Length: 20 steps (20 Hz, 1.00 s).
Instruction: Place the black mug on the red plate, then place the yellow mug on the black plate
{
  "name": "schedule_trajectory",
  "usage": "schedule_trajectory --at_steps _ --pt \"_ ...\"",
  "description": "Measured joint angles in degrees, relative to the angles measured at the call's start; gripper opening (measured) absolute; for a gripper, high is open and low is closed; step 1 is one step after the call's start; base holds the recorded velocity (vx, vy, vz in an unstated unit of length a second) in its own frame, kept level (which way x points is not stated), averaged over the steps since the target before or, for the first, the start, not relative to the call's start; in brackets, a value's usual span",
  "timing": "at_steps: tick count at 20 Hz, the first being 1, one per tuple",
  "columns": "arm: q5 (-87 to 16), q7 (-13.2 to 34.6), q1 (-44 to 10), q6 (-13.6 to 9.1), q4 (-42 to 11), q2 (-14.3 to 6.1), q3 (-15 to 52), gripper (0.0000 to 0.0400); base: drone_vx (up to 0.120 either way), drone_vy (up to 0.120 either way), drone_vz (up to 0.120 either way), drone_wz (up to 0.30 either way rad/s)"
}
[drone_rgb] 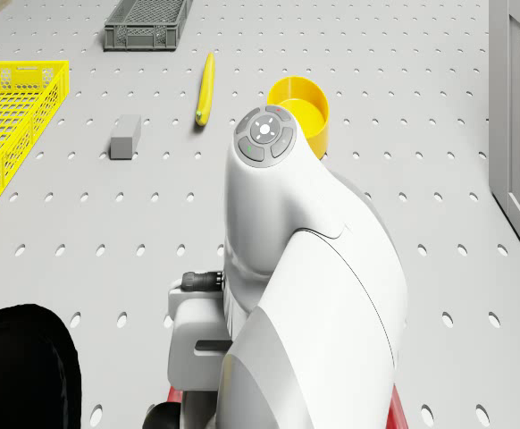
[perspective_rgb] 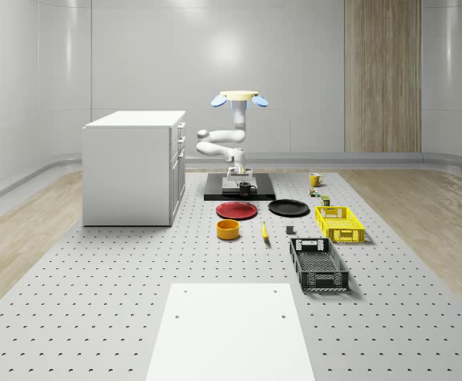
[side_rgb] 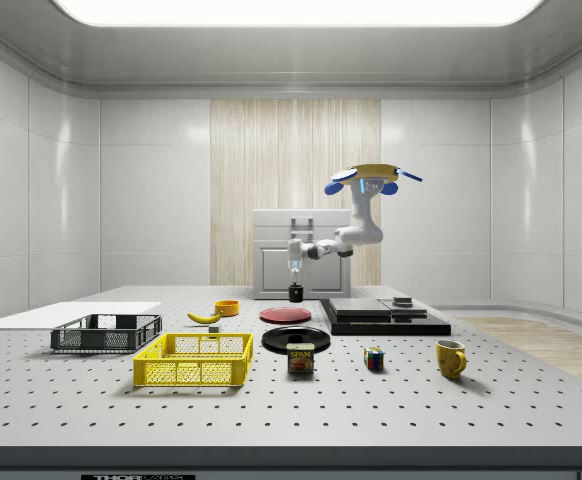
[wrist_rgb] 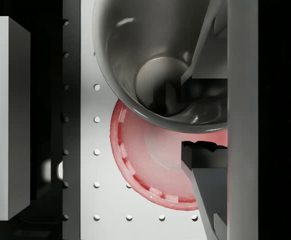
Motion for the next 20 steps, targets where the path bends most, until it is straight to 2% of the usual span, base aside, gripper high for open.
schedule_trajectory --at_steps 7,20 --pt "1.7 -1.96 -3.65 1.07 5.54 -0.47 1.16 0.011 0.0 0.0 0.0 0.0" --pt "3.54 -8.22 -0.89 3.96 8.95 -2.99 0.78 0.011 0.0 0.0 0.0 0.0"
